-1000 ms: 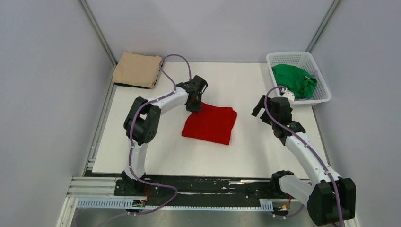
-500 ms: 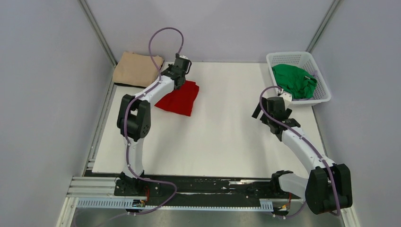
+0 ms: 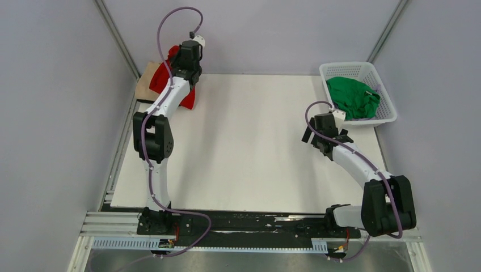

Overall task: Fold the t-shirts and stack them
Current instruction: Put the neatly folded tshirt into the corner of the board with the left arm

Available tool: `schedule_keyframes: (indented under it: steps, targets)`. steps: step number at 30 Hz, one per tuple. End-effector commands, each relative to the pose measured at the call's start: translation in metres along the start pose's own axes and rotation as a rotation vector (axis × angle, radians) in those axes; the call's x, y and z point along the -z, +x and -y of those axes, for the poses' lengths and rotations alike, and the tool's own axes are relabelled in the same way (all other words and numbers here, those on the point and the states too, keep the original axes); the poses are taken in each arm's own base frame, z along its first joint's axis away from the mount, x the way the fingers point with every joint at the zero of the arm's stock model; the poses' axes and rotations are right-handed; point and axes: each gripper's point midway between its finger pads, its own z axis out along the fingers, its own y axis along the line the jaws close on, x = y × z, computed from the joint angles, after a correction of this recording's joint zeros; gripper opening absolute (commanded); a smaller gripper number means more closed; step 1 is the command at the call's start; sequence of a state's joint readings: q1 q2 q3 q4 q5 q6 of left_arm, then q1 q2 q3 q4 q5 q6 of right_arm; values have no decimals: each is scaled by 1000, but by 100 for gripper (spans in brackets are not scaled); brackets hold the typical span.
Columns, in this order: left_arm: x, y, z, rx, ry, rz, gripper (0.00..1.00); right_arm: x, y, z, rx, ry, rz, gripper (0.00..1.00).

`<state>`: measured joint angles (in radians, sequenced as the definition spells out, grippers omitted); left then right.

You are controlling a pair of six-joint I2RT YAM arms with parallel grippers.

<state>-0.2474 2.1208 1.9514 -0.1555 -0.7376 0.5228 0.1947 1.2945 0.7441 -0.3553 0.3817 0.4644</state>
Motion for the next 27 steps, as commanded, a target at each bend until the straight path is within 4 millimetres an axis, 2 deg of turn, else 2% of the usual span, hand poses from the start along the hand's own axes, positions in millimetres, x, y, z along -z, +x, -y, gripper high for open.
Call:
schedule_keyframes:
  steps: [1, 10, 15, 21, 24, 27]
  targets:
    - [-9, -31, -34, -11, -78, 86, 0, 0, -24, -3, 4, 21, 51, 100]
    - [-6, -54, -59, -20, -89, 142, 0, 5, -32, -5, -5, 12, 68, 100]
    - [-3, -60, -73, -4, -94, 158, 0, 11, -39, -3, -16, 10, 97, 100]
    - [-5, -56, -65, -6, -24, 173, 0, 14, -42, -3, -20, 8, 105, 100]
    - [-10, -50, -56, -22, 17, 174, 0, 14, -42, -2, -16, 13, 103, 100]
    - [-19, -41, -55, -11, 50, 164, 0, 13, -41, -1, -13, 20, 97, 100]
